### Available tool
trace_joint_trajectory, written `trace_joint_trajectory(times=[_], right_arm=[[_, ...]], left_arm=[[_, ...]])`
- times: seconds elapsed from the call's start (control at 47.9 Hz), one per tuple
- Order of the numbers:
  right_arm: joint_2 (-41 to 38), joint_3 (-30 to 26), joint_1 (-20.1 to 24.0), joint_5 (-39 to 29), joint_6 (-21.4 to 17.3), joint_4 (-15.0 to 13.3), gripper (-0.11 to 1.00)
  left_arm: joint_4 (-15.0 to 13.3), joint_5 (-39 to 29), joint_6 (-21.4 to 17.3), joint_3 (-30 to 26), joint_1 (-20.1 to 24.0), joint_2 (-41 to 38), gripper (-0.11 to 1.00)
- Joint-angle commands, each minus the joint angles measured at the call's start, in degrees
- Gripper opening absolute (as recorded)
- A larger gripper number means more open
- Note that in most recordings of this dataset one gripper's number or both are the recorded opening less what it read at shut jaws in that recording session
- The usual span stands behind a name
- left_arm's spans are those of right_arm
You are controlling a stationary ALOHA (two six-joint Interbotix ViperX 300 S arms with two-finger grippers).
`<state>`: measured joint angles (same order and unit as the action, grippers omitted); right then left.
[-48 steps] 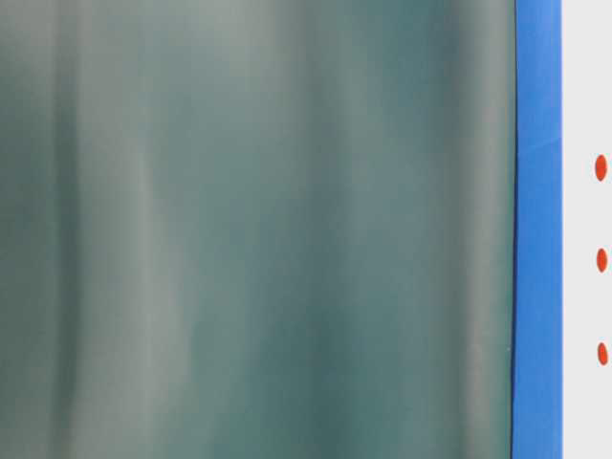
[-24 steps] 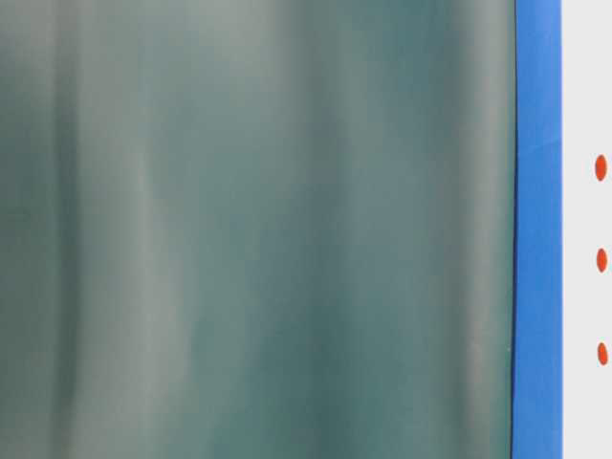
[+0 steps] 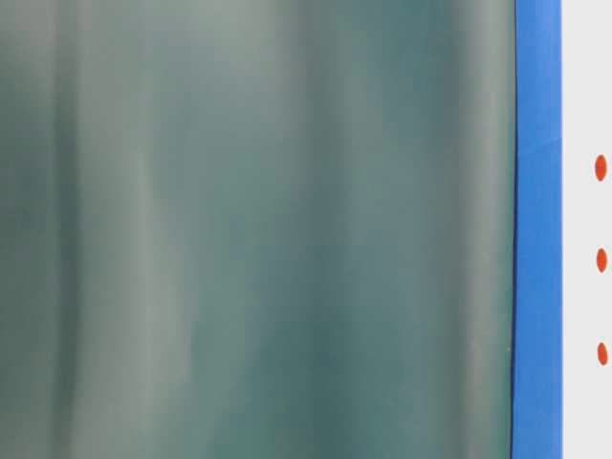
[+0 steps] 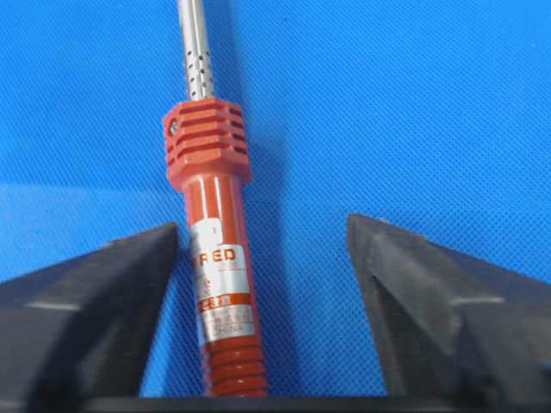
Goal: Touch the tip of the soldering iron to the tip of the solder at the mark.
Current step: 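Grasp the yellow solder wire with left gripper, red soldering iron with right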
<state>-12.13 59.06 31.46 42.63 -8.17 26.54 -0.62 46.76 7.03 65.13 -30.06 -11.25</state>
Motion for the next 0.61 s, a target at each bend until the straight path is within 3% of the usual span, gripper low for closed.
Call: trace_joint_trajectory(times=[0.0, 0.104, 0.209, 0.585], right_arm=[[0.5, -0.3, 0.1, 0.4, 0.8, 0.0, 0.58], [0.5, -0.5, 0.2, 0.4, 2.4, -0.1, 0.29], [0.5, -0.9, 0.2, 0.1, 3.0, -0.2, 0.07], [4.9, -1.1, 0.1, -4.1, 3.8, -0.3, 0.06]], left_arm=[[0.3, -0.5, -0.2, 0.4, -0.2, 0.6, 0.42], [0.4, -2.1, -0.4, 0.6, -0.2, 1.1, 0.18], [0.4, -5.0, -0.3, 0.4, -0.2, 3.1, 0.02], [0.4, -23.0, 0.6, -2.5, -0.2, 15.6, 0.02]])
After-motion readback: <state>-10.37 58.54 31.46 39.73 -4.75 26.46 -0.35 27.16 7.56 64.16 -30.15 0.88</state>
